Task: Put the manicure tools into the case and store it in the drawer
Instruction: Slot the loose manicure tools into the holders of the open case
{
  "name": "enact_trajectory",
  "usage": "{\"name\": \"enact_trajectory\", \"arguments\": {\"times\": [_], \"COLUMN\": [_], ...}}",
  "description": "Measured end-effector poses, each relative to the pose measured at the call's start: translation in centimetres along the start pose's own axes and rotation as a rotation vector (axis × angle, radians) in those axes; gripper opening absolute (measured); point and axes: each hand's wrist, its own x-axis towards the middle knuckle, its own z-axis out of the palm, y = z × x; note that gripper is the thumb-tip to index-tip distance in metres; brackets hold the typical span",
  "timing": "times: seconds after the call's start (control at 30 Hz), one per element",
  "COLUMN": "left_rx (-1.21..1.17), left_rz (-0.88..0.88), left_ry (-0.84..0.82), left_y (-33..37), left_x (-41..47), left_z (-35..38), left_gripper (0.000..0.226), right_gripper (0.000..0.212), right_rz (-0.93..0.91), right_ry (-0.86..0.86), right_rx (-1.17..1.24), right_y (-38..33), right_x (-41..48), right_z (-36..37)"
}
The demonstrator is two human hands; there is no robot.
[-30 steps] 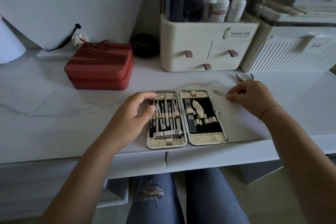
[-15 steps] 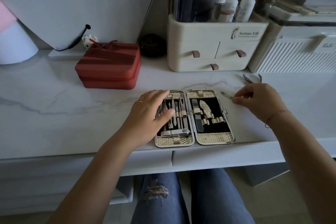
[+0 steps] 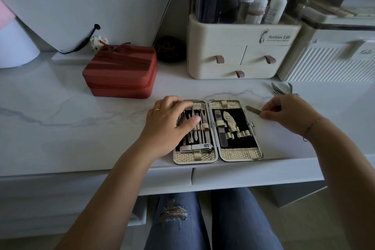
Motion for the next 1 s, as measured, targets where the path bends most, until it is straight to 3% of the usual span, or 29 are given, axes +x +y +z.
{"name": "enact_trajectory", "arguments": {"times": [0.4,0.57,0.7,0.77,0.9,1.0], "left_rx": [-0.012,-0.057,-0.169,-0.191,-0.214,-0.234], "left_rz": [0.022,0.0,-0.056,-0.068,-0.074,-0.073], "left_ry": [0.008,0.012,0.045,0.055,0.063,0.056], "left_y": [-0.3,0.0,0.1,0.1,0.1,0.2], "left_x": [-0.1,-0.2,-0.3,-0.3,-0.3,-0.4], "left_z": [0.0,-0.2,-0.5,-0.5,-0.5,-0.6], "left_gripper": [0.071,0.075,0.064,0.062,0.052,0.05], "right_gripper": [0.01,0.006,0.006,0.005,0.01,0.007], "right_rz": [-0.097,-0.087,0.04,0.081,0.127,0.158], "right_ry": [0.176,0.203,0.443,0.485,0.111,-0.068], "right_rx": [0.112,0.38,0.592,0.725,1.069,1.056], "right_y": [-0.1,-1.6,-2.3,-3.2,-6.8,-8.9], "right_x": [-0.8,0.0,1.3,1.6,1.5,1.6], "right_z": [1.2,0.2,-0.2,-0.3,1.0,3.0]}}
